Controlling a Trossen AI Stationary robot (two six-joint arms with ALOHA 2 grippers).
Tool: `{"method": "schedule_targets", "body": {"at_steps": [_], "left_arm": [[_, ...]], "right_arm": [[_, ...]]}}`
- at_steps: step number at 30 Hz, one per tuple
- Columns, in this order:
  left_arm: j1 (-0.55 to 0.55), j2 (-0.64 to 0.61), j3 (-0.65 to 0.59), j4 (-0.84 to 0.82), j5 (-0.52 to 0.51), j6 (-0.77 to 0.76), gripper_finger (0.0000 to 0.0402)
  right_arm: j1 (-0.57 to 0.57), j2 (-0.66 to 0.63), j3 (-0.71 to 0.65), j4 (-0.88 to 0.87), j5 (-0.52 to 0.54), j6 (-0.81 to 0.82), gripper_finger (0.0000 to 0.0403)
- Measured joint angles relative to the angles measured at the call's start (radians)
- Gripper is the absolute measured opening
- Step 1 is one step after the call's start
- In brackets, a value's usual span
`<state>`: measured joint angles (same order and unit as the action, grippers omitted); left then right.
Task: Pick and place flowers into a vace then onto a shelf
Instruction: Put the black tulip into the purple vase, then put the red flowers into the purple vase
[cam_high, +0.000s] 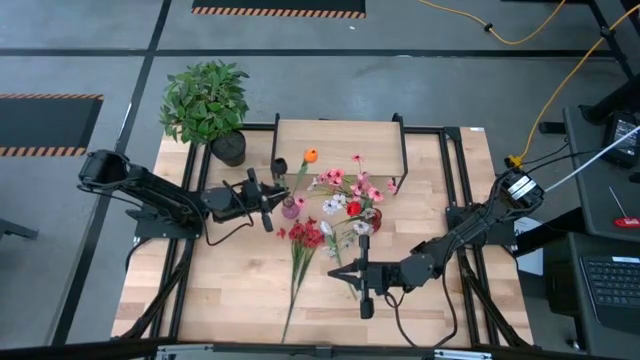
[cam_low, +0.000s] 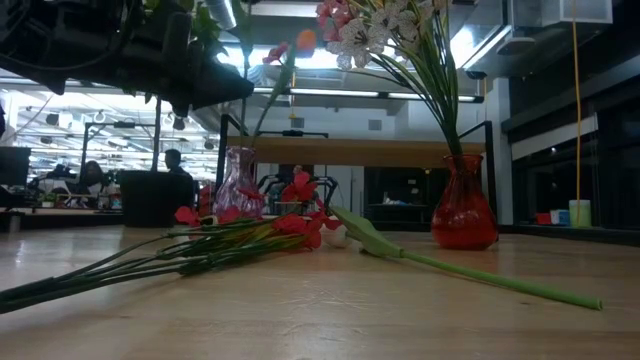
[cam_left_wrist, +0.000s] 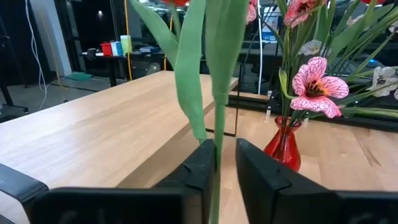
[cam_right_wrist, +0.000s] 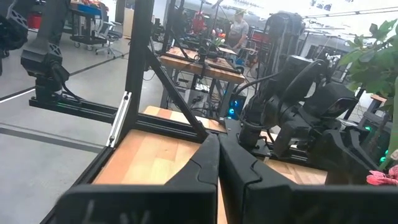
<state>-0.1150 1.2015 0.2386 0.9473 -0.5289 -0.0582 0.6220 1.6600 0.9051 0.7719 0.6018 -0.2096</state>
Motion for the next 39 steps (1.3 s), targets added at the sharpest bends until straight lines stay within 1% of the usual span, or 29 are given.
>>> {"method": "schedule_targets", "body": {"at_steps": [6,9,13,17,21,25,29,33,36,39], "left_arm": [[-0.001,0.001,0.0,-0.008,-0.001,0.016,0.012],[-0.001,0.001,0.0,-0.041,-0.004,0.016,0.0143],[-0.001,-0.001,0.0,-0.058,-0.007,0.026,0.0165],[-0.001,-0.039,0.0,-0.092,-0.045,0.08,0.0178],[-0.008,-0.113,0.001,-0.154,-0.056,0.08,0.0184],[-0.041,-0.197,0.001,-0.248,-0.065,0.078,0.0184],[-0.099,-0.273,0.001,-0.34,-0.12,0.055,0.0184],[-0.184,-0.313,0.001,-0.411,-0.144,0.043,0.0181],[-0.256,-0.318,0.004,-0.418,-0.205,0.026,0.0169],[-0.32,-0.318,0.049,-0.517,-0.282,-0.023,0.0156]], "right_arm": [[0.0,0.0,0.0,0.0,0.0,0.005,0.0005],[0.0,0.0,0.0,-0.016,0.0,0.046,0.0005],[0.0,0.001,0.0,-0.059,0.0,0.078,0.0005],[0.0,0.001,0.0,-0.061,0.0,0.077,0.0005],[0.001,0.001,0.0,-0.061,0.0,0.074,0.0005],[0.001,0.001,0.0,-0.061,0.0,0.072,0.0005],[0.001,0.001,0.0,-0.063,0.0,0.069,0.0005],[0.001,0.001,0.0,-0.063,0.0,0.067,0.0005],[0.001,0.001,0.0,-0.063,0.0,0.066,0.0005],[0.001,0.001,0.0,-0.055,0.0,0.06,0.0005]]}}
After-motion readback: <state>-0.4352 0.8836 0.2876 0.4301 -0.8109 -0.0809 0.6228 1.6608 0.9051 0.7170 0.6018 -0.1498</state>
